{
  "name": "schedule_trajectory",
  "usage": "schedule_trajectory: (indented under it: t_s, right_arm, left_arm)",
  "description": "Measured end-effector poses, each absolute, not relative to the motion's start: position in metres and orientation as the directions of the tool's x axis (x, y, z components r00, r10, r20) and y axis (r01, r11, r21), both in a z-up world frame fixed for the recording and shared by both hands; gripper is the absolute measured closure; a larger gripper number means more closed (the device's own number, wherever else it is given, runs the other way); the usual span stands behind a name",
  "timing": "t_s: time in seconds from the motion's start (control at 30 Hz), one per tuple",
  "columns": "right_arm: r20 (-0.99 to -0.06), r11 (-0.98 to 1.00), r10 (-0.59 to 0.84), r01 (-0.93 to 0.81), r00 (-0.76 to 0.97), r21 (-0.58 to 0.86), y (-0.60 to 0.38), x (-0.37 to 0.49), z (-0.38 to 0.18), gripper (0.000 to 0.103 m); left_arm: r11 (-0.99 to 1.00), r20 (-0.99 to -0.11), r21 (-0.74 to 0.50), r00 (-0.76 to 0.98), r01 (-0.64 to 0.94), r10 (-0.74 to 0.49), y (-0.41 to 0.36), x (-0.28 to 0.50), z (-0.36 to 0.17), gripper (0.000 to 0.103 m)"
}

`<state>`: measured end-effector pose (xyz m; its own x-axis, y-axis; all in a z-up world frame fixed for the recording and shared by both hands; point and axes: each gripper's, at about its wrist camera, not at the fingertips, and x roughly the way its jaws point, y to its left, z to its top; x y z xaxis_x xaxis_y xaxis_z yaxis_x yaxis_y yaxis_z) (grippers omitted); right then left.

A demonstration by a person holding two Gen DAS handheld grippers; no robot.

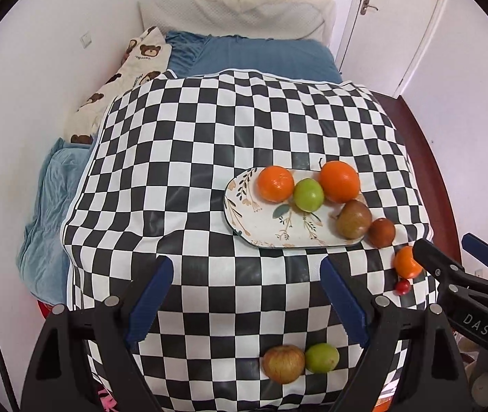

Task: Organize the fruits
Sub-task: 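Grasp the red apple with the left tool while the right tool grasps the second green apple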

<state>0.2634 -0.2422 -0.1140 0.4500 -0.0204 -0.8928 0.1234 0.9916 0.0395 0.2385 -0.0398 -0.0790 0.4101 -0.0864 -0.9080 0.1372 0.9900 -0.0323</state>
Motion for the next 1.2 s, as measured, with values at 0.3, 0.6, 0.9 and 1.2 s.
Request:
schedule_trajectory:
  t_s: [0.3, 0.6, 0.9, 1.2]
  right_arm:
    - [-0.934, 0.972, 0.144, 0.131, 0.326, 0.195, -0.244, 0.233, -0.151, 0.006]
    - [-0.936, 0.898, 0.302, 0.274, 0.184, 0.343, -0.274, 0.186, -0.24, 0.024]
    - [-0.896, 0.848, 0.423, 0.29, 0.131, 0.443, -0.276, 0.169, -0.275, 0.031]
    - [-0.831, 0.768, 0.554, 0.357, 0.047, 0.532, -0.258, 0.177, -0.323, 0.031]
  left_arm:
    - [0.981, -0.946, -0.055, 0.303, 0.186, -0.111, -0.042, 0.217, -0.119, 0.003]
    - [0.973, -0.993, -0.114, -0.013, 0.202, -0.114, -0.054, 0.182, -0.236, 0.003]
    - [0.934, -0.93, -0.352, -0.138, 0.061, -0.341, -0.053, 0.176, -0.294, 0.041]
    - [0.97, -0.977, -0.21, -0.051, 0.118, -0.206, -0.045, 0.173, -0.272, 0.041]
